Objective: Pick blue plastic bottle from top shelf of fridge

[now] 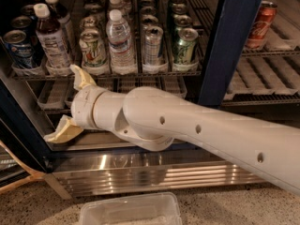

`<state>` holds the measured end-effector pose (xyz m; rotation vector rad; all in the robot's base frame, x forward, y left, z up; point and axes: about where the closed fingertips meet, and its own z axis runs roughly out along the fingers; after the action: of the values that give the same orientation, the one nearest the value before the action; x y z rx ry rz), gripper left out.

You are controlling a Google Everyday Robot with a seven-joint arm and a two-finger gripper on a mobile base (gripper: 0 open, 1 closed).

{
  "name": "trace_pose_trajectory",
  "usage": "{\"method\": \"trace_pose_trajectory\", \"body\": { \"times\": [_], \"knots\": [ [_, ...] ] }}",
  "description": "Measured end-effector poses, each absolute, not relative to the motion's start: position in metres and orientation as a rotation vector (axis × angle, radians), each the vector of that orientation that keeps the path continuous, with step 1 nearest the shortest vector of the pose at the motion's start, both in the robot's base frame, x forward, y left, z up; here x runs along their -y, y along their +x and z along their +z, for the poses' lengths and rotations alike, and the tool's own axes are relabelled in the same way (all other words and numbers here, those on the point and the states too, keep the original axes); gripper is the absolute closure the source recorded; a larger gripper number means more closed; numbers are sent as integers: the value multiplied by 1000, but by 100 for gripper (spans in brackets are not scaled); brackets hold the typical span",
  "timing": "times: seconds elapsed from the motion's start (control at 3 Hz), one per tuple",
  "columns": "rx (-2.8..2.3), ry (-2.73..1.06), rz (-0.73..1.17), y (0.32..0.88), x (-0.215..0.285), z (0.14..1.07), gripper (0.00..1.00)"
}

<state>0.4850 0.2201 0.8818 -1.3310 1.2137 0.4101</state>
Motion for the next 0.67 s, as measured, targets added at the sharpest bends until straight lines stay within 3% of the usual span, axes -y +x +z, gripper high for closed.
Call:
{"method": "trace_pose_trajectory", "body": {
  "times": [0.67],
  "knots": [
    [-1199,-1148,369,499,-230,909,0]
  ]
}}
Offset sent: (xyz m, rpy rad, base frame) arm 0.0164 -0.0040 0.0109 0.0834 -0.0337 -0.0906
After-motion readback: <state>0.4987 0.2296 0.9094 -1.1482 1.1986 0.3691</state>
